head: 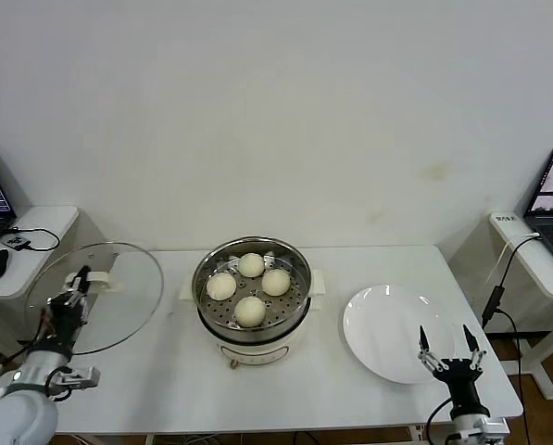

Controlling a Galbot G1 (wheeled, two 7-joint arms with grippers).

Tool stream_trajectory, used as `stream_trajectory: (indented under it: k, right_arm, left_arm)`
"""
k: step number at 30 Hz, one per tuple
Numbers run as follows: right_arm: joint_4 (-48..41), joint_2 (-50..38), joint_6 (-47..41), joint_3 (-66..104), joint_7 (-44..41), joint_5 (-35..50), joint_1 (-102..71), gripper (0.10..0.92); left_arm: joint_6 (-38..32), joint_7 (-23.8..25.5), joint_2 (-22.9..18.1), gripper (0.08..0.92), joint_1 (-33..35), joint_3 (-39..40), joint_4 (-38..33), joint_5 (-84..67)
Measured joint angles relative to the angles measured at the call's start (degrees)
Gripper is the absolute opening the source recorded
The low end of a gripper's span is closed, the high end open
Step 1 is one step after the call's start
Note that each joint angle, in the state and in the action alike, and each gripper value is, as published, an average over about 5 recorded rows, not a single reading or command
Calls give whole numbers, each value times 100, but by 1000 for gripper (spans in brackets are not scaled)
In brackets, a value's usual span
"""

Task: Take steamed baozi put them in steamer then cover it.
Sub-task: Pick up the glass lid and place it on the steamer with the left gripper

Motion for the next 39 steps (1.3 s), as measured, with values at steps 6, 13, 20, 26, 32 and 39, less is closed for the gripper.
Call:
stream_trajectory:
  k: [6, 13, 20, 26, 32, 39]
  right_arm:
    - [36, 81, 35, 1, 99, -338, -21, 823]
    - [66, 226, -2, -20, 296, -968, -38, 823]
    - [27, 376, -106, -138, 549, -1599, 1, 823]
    - [-94, 448, -168, -267, 702, -1995, 35, 823]
    - [-181, 473, -191, -311, 782, -2237, 25, 823]
    - [-268, 529, -198, -348, 825, -2411, 17, 823]
  left_arm:
    - [458, 331, 161, 124, -382, 713, -199, -103]
    - [940, 682, 176, 124, -985, 1616, -269, 5]
    - [1338, 1043, -79, 124, -1558, 2377, -251, 440]
    - [1620, 1373, -556, 124, -1979, 2855, -141, 982]
    - [1835, 1628, -1129, 124, -2236, 3158, 4, 1471]
    - [1979, 1756, -1709, 124, -2344, 3426, 137, 1880]
